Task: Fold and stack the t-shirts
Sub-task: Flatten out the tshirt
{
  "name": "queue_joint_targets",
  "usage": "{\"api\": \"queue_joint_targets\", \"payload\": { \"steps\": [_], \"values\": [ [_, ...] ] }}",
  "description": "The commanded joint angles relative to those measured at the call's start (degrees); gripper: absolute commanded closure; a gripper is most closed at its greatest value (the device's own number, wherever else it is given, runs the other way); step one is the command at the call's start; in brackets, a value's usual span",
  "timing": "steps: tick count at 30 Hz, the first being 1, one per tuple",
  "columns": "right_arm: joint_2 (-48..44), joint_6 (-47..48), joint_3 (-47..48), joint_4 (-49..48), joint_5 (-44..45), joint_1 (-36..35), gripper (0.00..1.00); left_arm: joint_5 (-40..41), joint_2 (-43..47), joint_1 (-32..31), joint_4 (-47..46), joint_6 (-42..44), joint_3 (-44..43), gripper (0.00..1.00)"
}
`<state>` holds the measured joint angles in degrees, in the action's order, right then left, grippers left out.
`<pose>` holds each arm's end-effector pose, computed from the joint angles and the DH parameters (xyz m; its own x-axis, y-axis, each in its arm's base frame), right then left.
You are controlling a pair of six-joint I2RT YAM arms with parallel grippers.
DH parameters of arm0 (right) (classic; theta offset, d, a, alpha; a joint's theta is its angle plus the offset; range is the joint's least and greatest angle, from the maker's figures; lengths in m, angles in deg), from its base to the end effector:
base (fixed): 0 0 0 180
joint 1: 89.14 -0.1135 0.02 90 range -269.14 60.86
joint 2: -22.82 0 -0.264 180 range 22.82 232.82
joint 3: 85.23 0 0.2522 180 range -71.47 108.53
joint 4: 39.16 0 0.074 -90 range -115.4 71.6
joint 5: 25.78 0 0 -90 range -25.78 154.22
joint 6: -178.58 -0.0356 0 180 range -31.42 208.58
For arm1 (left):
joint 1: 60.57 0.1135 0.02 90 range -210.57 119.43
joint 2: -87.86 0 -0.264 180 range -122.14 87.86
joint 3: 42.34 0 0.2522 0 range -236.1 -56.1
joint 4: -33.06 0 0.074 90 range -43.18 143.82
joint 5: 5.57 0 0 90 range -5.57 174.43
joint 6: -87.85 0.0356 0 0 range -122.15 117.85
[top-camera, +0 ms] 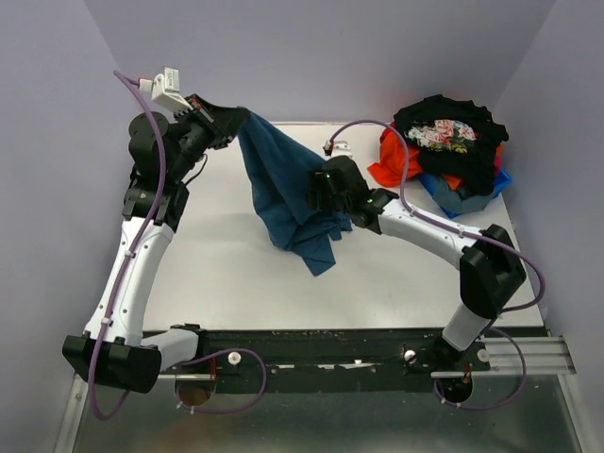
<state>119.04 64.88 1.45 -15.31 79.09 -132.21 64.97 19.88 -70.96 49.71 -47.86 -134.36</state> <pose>0.2896 0.2582 0.2745 -0.5705 -0.0015 -0.8213 -0.2994 0.9315 0.2063 0.2516 -0.0582 0.4748 -0.2660 -0.6374 -0.7232 0.4362 0.5894 -0.6799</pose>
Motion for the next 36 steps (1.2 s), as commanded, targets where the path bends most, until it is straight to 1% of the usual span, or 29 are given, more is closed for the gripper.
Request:
{"api": "queue_joint_targets", "payload": {
  "steps": [1, 2, 4, 5, 6, 8, 11, 12, 13, 14, 15, 16, 20, 26, 27, 28, 30, 32, 36],
  "values": [
    [2.9, 3.3, 4.4, -2.1, 5.8, 0.3, 0.5, 0.7, 0.3, 2.2, 0.3, 0.9, -2.5, 1.0],
    [2.7, 3.8, 4.6, -1.9, 6.1, 0.2, 0.66, 0.4, 0.3, 2.6, 0.4, 1.0, -2.8, 1.0],
    [0.2, 4.3, 3.4, -1.7, 7.2, 0.4, 0.87, 0.0, 0.3, 3.0, 0.5, 1.2, -3.2, 1.0],
    [-1.8, 5.0, 2.6, -1.9, 7.0, 0.4, 0.94, 0.0, 0.3, 3.1, 0.4, 1.3, -3.4, 1.0],
    [-3.7, 6.1, 1.7, -2.3, 6.0, 0.6, 0.99, -0.5, 0.2, 3.0, 0.2, 1.5, -3.6, 1.0],
    [-7.3, 8.6, 1.3, -1.7, 2.8, 1.4, 0.99, -1.5, 0.1, 3.1, -0.5, 1.4, -3.4, 1.0],
    [-13.4, 10.9, 2.3, 1.7, 3.7, 1.8, 0.99, -1.5, 0.5, 3.1, -1.3, 1.6, -3.3, 1.0],
    [-15.2, 12.4, 2.3, 2.2, 3.1, 1.8, 0.98, -1.4, 0.5, 3.1, -1.0, 1.8, -3.9, 1.0],
    [-16.2, 13.4, 2.2, 3.0, 2.2, 1.8, 0.81, -1.2, 0.4, 3.2, -0.3, 2.2, -4.8, 1.0],
    [-17.0, 13.9, 1.9, 3.4, 1.7, 1.8, 0.5, -1.0, 0.1, 3.4, 0.9, 2.9, -6.0, 1.0],
    [-17.2, 14.1, 1.2, 3.4, 1.5, 1.8, 0.31, -0.7, -0.1, 3.5, 2.1, 3.3, -7.1, 1.0],
    [-17.0, 14.1, 0.6, 3.1, 1.6, 1.8, 0.19, -0.4, -0.1, 4.0, 2.5, 3.5, -7.7, 1.0],
    [-13.0, 12.7, -0.2, 3.1, -0.8, 3.2, 0.15, 1.5, 0.0, 5.6, 3.1, 3.7, -7.6, 1.0],
    [-3.8, 13.8, 1.9, 1.0, -5.5, 4.3, 0.15, 5.0, -0.3, 9.9, 3.3, 4.5, -5.9, 1.0],
    [-1.6, 13.9, 3.3, 1.6, -5.8, 4.3, 0.15, 6.6, -0.2, 9.9, 3.3, 4.8, -5.4, 1.0],
    [0.4, 13.2, 5.0, 3.5, -5.8, 4.4, 0.15, 8.5, 0.0, 11.8, 3.3, 5.2, -4.6, 1.0],
    [3.7, 11.5, 7.7, 6.5, -5.7, 4.4, 0.15, 11.5, 0.5, 13.5, 2.8, 5.9, -3.0, 1.0],
    [4.5, 10.6, 5.9, 6.4, -7.2, 4.4, 0.18, 13.2, 0.0, 15.3, 3.0, 6.6, -2.3, 1.0],
    [4.2, 8.0, -0.4, 4.9, -10.0, 4.4, 0.23, 13.1, -1.6, 17.4, 3.3, 7.1, -0.3, 1.0]
  ]
}}
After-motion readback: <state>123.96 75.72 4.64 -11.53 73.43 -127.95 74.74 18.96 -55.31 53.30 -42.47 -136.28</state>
